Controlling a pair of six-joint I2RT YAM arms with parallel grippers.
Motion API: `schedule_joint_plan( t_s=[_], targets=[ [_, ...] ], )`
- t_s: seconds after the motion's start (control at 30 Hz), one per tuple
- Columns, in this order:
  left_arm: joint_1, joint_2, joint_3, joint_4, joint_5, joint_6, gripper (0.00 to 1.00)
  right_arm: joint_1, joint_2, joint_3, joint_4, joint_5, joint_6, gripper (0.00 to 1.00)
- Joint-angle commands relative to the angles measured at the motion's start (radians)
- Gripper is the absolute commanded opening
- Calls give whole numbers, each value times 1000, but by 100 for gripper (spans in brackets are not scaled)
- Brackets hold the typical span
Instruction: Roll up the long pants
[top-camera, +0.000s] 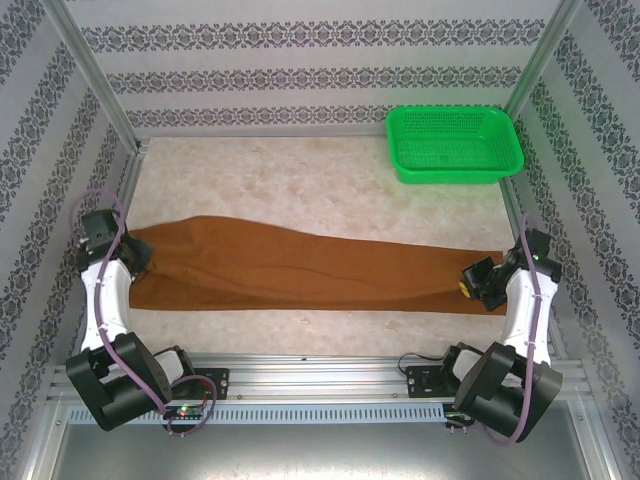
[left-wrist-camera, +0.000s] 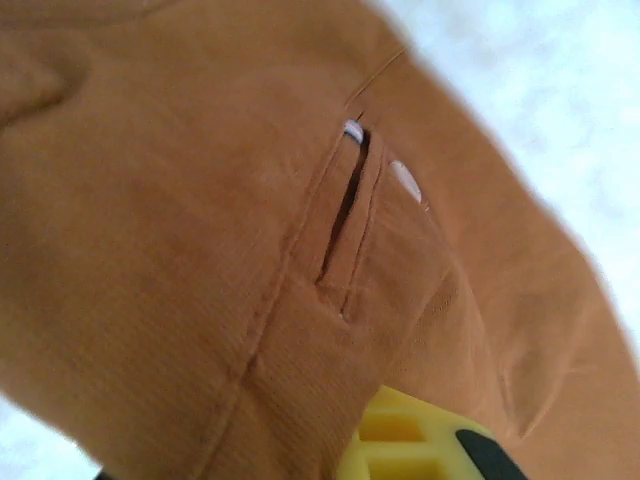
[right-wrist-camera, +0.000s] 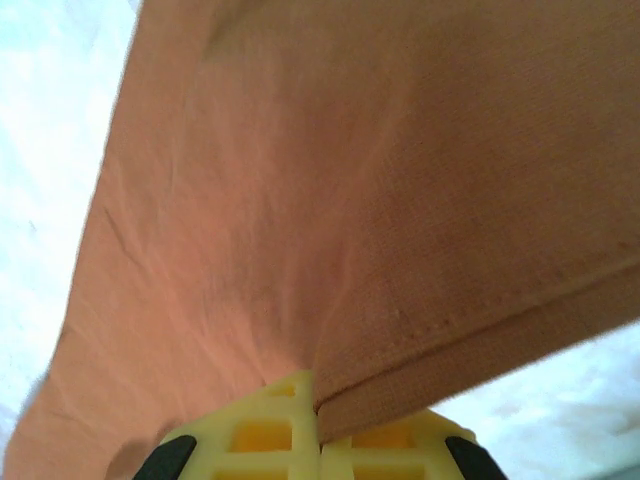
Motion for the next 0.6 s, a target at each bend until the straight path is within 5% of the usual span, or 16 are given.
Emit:
schedule_joint_plan(
  t_s=[0.0, 0.13, 0.2, 0.3, 0.57],
  targets=[
    [14, -8, -47, 74, -46, -9, 19, 24, -18, 3, -51, 25, -25, 1],
    [15, -105, -113, 88, -54, -61, 32, 30, -21, 21, -88, 2, -42, 52],
    [14, -179, -104, 50, -94, -101, 37, 30, -31, 51, -122, 36, -44, 66],
    [17, -138, -9, 19, -81, -102, 52, 30, -15, 91, -131, 40, -32, 71],
    [26, -138, 204, -72, -19, -61, 56, 70, 46, 170, -102, -31, -15, 72]
  ],
)
